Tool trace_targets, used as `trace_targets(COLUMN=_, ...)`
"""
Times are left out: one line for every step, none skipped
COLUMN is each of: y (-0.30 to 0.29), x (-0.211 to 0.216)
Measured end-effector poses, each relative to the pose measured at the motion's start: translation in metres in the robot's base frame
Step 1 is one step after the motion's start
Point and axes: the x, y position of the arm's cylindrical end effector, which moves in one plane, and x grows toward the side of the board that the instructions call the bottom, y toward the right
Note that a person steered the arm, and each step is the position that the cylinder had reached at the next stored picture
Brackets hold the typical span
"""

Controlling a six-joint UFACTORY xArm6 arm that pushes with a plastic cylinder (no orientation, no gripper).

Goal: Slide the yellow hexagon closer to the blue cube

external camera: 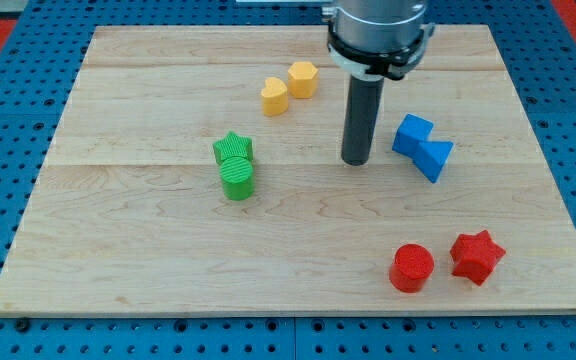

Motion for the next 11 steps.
trace_targets(y=0.014, x=-0.006)
trace_targets(y=0.021, x=-0.015)
trace_targets(y=0.033, x=-0.026)
trace_targets(y=0.041, x=-0.027)
trace_targets(y=0.042, x=-0.033)
trace_targets(y=0.022, x=-0.074)
trace_targets(y=-0.001, x=-0.122)
trace_targets(y=-0.008, x=-0.165)
trace_targets(y=-0.059, x=-0.201)
trace_targets(y=-0.095, x=-0.195)
trace_targets(y=-0.095, x=-0.140)
